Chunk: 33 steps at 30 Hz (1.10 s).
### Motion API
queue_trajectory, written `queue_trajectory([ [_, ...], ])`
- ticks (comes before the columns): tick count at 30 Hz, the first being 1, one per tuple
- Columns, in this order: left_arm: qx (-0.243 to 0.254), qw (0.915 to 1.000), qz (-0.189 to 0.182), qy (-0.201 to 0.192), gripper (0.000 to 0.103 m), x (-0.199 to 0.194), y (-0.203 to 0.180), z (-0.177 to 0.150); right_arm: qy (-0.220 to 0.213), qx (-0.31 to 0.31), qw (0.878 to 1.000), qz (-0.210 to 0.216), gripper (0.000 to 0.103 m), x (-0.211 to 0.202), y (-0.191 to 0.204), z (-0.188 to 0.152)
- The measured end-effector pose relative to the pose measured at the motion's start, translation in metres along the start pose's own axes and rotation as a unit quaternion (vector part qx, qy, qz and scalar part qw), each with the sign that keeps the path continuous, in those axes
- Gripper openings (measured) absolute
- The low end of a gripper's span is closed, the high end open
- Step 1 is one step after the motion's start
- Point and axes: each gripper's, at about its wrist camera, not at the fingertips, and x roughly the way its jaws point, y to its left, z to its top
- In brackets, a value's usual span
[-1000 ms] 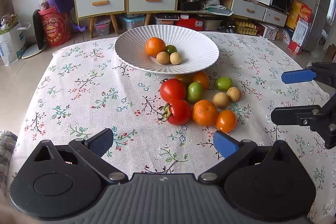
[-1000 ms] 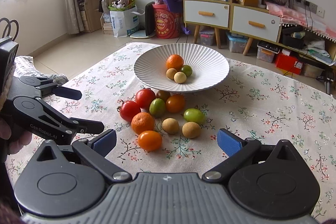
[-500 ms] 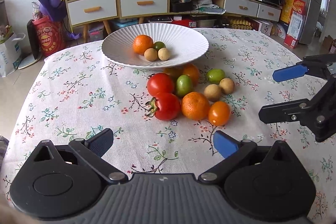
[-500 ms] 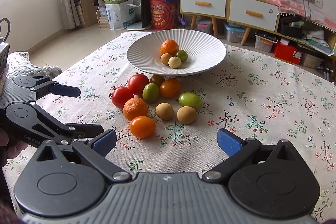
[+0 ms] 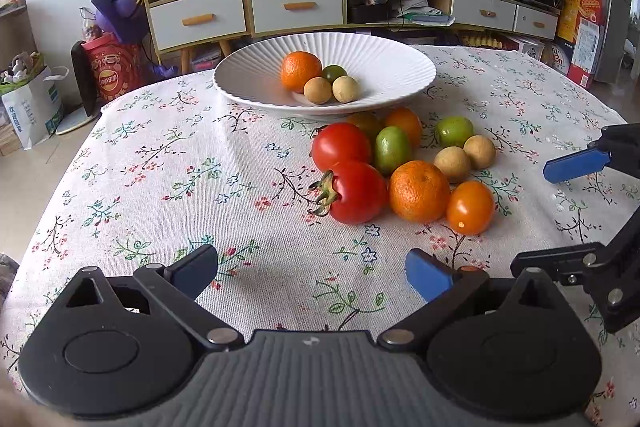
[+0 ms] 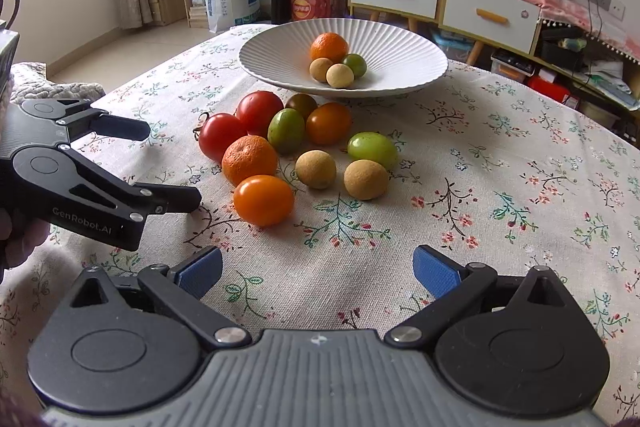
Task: Organize fruits
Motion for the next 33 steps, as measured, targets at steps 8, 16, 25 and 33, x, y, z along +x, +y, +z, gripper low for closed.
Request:
queue_trajectory([
  [8, -0.01, 0.9998, 0.006, -0.014, 0.093, 0.008, -0.005, 0.007, -0.004, -0.019, 1.0, 0.004, 0.095, 0.007, 0.011, 0.003],
  [16, -0.009, 0.9997, -0.005, -0.021, 0.078, 0.012, -0.012, 0.015, -0.015, -0.028, 0.999, 0.005, 0.087, 0.008, 0.016, 0.006],
  [25, -0.019, 0.9996, -0.017, -0.015, 0.061, 0.015, -0.014, 0.022, -0.02, -0.027, 0.999, 0.001, 0.073, 0.009, 0.019, 0.011],
  [33, -0.023, 0.9995, -0.021, -0.009, 0.044, 0.017, -0.016, 0.028, -0.018, -0.03, 0.999, 0.004, 0.055, 0.01, 0.023, 0.016],
])
